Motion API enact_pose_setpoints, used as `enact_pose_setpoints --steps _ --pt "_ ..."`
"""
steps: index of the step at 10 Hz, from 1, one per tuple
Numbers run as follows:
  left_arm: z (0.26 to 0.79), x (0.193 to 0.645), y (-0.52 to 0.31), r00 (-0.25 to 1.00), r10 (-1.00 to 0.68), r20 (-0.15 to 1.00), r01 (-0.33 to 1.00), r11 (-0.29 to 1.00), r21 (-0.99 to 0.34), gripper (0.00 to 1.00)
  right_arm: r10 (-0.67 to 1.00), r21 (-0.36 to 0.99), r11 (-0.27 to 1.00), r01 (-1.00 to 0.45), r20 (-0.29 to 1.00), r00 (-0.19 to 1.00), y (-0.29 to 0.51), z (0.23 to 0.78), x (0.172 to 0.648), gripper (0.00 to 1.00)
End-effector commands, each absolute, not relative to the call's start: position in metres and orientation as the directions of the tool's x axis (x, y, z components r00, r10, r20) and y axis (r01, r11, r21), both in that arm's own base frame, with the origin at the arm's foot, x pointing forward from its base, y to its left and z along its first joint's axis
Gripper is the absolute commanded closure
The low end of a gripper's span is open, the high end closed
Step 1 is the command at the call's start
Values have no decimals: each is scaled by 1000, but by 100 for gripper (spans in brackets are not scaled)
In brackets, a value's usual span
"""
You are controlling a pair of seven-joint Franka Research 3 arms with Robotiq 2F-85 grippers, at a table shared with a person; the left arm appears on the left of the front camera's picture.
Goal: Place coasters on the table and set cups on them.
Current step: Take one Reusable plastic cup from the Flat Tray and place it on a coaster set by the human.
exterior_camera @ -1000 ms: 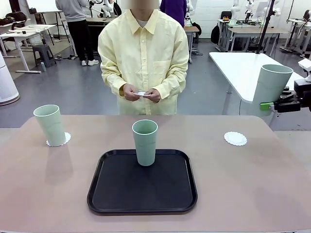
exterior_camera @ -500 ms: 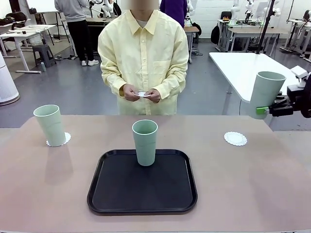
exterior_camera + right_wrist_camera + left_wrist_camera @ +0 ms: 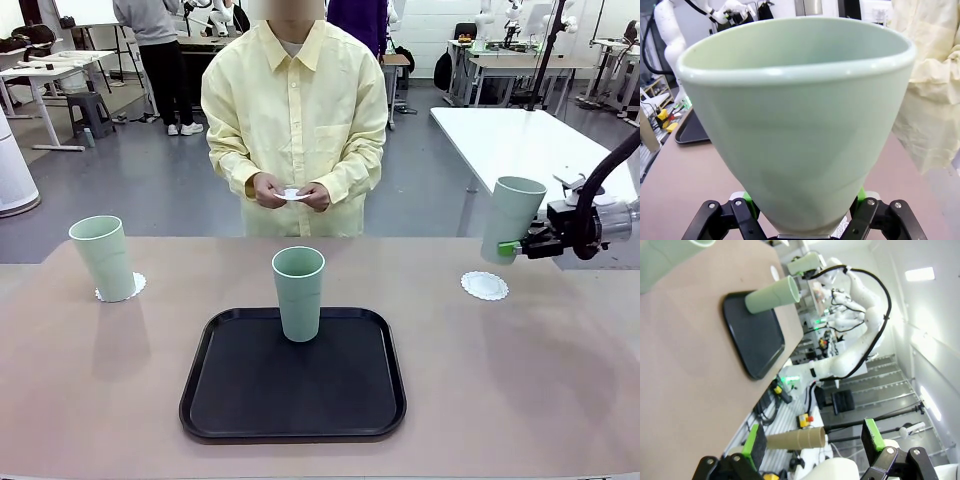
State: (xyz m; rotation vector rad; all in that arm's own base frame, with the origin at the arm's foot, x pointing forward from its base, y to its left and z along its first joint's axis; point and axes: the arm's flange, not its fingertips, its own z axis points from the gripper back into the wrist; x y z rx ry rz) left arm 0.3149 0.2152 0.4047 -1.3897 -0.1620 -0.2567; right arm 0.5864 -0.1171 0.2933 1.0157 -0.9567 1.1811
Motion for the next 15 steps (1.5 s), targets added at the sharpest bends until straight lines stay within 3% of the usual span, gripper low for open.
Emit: enact_pose_setpoints --steps 1,7,15 --pt "407 314 216 961 -80 266 275 156 -949 0 314 102 62 -993 942 116 -114 282 595 20" --pt "407 314 216 961 -80 266 275 156 -949 0 355 127 44 -991 925 135 -109 247 601 20" --pt "407 314 216 961 -80 266 275 156 -949 0 365 79 -12 -997 928 69 -106 231 604 20"
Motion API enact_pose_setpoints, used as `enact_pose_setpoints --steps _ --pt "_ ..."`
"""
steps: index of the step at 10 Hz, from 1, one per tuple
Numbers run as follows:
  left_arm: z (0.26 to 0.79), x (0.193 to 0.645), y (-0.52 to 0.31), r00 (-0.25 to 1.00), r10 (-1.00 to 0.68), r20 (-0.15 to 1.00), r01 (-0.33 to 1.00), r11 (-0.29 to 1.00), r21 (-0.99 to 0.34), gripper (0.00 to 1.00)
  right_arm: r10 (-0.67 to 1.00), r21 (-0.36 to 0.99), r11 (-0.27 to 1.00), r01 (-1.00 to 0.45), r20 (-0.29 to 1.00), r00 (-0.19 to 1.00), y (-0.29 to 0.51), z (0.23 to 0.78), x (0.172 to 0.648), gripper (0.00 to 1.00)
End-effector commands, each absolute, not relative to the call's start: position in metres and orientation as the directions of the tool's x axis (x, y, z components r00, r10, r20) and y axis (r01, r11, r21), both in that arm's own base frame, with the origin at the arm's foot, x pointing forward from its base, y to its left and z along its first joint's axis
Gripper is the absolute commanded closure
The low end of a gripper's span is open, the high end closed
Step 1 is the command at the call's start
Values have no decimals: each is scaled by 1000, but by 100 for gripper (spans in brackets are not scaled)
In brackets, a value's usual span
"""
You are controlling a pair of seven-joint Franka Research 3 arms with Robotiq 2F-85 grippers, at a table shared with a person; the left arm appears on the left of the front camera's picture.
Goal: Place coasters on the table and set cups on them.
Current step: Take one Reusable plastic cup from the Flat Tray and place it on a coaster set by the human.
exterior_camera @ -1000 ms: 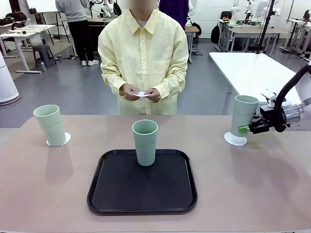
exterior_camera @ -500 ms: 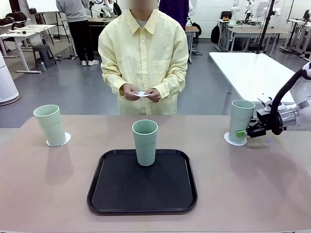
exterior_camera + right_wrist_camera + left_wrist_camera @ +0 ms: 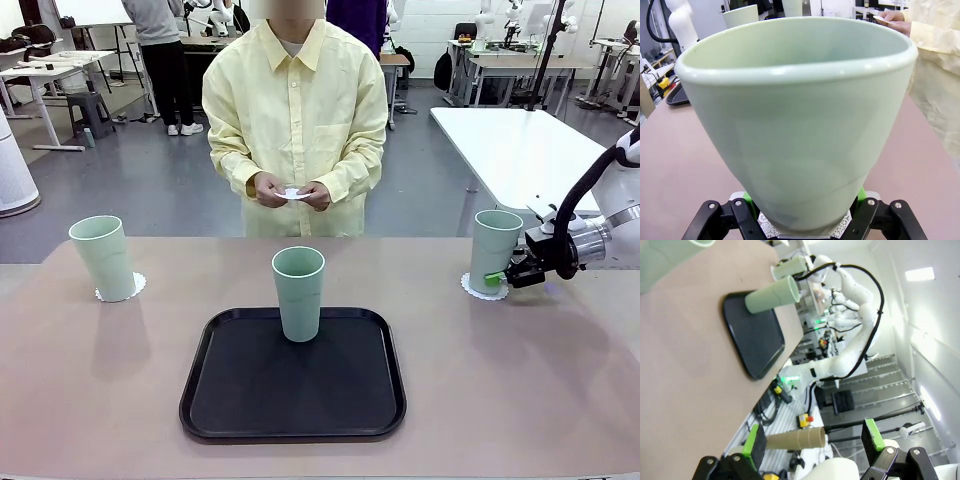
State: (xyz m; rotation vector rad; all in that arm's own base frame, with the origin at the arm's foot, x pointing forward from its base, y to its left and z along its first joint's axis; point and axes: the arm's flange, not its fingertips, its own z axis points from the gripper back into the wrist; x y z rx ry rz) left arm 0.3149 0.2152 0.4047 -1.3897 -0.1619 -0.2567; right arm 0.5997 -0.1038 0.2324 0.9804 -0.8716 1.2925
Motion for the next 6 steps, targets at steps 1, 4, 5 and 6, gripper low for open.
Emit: enact_pose_setpoints --steps 1,4,5,6 --pt "407 314 216 961 -80 266 275 156 -949 0 363 81 -13 -997 929 71 -106 231 604 20" --pt "407 314 216 961 -80 266 275 156 -949 0 343 85 -43 -995 937 65 -106 231 602 0" --pt "407 314 216 961 -80 266 275 156 -949 0 341 78 -53 -996 938 55 -106 232 601 0" --pt "407 314 216 961 -80 266 275 156 -949 0 340 78 -60 -995 939 53 -106 233 599 0"
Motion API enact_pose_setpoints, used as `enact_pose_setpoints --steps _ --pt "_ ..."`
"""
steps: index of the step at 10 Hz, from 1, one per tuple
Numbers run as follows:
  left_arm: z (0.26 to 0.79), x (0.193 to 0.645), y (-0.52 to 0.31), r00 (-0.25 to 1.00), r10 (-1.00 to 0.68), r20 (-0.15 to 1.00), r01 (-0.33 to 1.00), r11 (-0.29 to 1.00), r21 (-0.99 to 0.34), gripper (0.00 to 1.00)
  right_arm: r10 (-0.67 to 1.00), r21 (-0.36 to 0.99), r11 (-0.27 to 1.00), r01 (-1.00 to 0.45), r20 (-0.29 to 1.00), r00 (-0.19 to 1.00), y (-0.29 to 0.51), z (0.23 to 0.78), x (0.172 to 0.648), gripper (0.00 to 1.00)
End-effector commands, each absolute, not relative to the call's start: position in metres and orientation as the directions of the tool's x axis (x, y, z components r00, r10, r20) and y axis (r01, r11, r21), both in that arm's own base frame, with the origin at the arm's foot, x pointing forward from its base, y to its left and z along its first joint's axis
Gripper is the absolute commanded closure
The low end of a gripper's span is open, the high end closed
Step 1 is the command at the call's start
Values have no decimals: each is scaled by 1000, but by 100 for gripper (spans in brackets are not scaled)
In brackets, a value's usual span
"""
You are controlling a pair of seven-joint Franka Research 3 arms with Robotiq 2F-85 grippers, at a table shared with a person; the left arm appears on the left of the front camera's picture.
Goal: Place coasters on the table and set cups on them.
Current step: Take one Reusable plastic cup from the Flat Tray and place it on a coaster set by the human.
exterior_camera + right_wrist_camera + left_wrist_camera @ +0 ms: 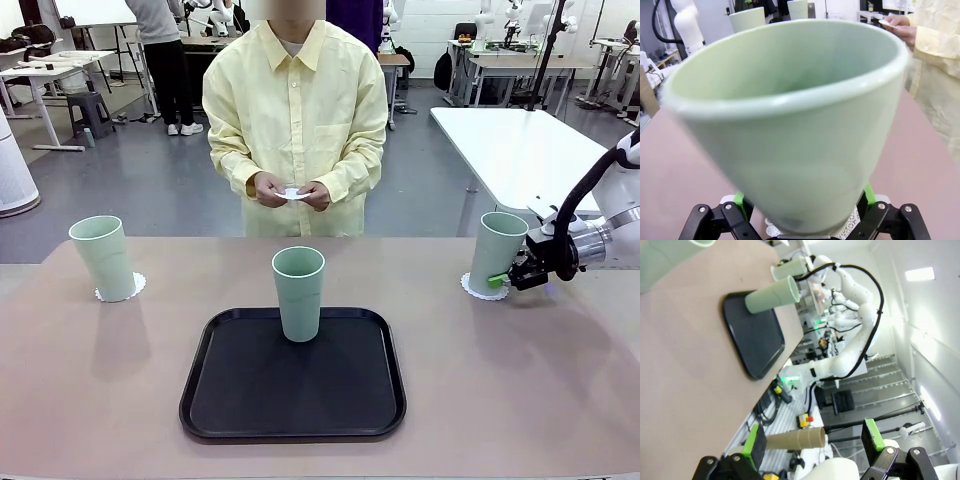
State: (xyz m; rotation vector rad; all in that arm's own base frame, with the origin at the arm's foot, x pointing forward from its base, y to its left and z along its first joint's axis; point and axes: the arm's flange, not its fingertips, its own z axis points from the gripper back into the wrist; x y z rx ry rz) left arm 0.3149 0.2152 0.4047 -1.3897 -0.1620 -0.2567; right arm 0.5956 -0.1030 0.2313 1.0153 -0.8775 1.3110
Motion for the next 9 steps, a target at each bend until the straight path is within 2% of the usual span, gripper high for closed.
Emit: enact_pose_setpoints --steps 1,9 --pt "407 314 216 961 -80 266 275 156 -949 0 341 80 -60 -995 938 55 -106 232 599 0" --pt "407 314 216 961 -80 266 275 156 -949 0 355 120 -43 -992 930 97 -117 228 604 0"
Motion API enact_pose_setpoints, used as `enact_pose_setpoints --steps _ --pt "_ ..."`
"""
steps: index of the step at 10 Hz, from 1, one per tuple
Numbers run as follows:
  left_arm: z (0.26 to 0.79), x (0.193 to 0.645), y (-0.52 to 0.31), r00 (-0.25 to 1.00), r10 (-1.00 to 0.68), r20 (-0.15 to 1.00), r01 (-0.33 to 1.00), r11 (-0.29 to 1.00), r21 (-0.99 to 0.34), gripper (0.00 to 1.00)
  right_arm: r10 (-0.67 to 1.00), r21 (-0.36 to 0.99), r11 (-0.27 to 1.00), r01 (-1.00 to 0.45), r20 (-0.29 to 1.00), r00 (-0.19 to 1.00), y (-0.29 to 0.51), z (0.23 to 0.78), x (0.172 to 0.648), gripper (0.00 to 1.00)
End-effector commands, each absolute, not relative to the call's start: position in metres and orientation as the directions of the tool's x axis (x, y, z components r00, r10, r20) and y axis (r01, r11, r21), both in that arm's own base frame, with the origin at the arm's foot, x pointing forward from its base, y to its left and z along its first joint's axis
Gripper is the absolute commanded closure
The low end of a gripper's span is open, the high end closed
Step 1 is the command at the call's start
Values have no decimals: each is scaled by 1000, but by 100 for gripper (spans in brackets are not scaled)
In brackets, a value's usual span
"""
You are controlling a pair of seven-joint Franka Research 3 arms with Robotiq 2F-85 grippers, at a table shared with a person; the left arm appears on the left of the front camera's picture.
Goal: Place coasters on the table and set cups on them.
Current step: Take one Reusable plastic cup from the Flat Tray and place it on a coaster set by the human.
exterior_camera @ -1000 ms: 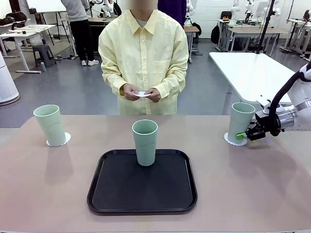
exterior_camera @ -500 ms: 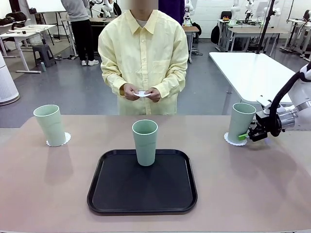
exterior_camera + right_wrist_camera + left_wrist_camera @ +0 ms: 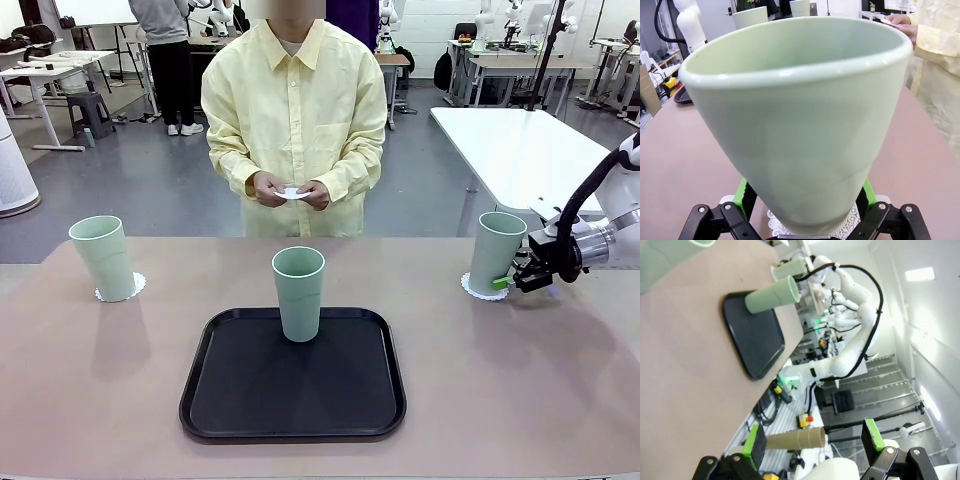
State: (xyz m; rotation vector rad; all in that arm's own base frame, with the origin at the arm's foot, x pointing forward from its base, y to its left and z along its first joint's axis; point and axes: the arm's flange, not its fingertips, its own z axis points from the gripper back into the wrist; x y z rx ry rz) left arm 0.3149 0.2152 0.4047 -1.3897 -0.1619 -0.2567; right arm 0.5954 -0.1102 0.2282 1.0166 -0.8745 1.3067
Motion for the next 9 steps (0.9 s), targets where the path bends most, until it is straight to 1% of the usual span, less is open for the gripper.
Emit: enact_pose_setpoints --steps 1,5,9 --pt "407 314 216 961 -80 266 275 156 -949 0 356 129 -32 -991 928 109 -122 227 606 0" --pt "407 314 216 961 -80 266 275 156 -949 0 345 134 -1 -991 930 125 -138 228 608 0" --pt "407 314 216 961 -80 266 275 156 -949 0 358 128 52 -990 923 138 -161 240 597 0"
